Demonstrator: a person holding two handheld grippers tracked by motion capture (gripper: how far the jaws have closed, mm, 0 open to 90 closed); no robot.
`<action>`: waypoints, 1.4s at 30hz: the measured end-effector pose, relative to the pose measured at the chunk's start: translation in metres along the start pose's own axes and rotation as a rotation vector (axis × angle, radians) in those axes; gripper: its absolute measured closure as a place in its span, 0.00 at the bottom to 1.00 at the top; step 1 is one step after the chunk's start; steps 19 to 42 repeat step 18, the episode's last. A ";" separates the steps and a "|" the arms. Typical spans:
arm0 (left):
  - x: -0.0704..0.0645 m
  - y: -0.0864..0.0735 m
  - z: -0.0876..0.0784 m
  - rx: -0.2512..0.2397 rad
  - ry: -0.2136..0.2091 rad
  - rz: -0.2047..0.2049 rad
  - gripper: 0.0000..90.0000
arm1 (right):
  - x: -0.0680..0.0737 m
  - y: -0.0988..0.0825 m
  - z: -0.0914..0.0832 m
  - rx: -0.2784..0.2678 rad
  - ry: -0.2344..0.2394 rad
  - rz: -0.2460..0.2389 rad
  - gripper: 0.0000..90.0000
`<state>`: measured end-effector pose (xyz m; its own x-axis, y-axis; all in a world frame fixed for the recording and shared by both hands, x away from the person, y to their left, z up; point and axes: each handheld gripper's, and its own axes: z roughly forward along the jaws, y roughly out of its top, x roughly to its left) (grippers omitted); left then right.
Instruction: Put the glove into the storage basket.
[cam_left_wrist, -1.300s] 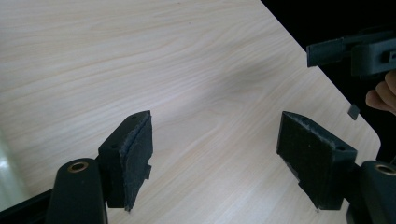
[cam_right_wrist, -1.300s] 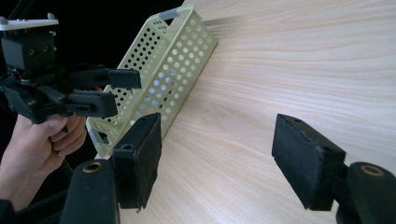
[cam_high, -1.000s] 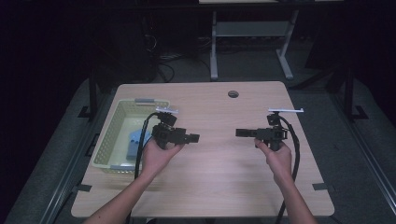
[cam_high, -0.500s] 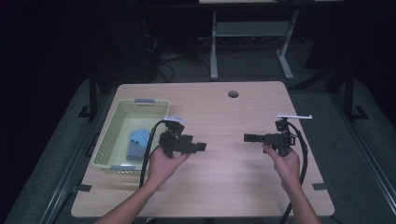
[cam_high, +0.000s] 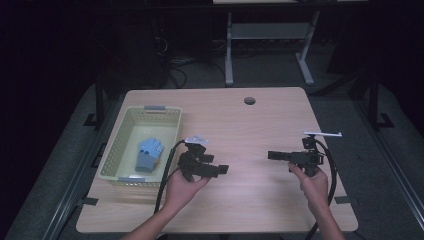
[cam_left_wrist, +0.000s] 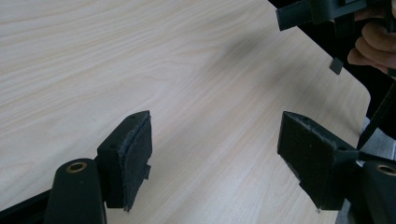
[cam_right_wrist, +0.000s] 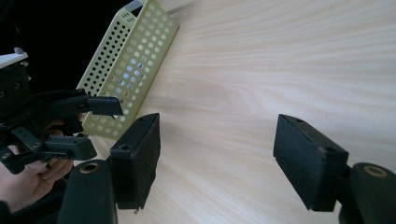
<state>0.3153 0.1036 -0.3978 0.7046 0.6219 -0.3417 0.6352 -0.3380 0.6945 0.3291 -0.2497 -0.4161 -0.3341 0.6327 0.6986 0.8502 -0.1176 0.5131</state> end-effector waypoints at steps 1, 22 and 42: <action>-0.002 -0.002 0.001 0.001 0.002 0.008 0.29 | -0.001 -0.002 -0.001 0.003 -0.003 0.003 0.35; -0.019 -0.031 0.006 -0.024 -0.042 0.033 0.29 | -0.015 -0.037 -0.015 -0.010 -0.022 -0.008 0.32; -0.019 -0.031 0.006 -0.024 -0.042 0.033 0.29 | -0.015 -0.037 -0.015 -0.010 -0.022 -0.008 0.32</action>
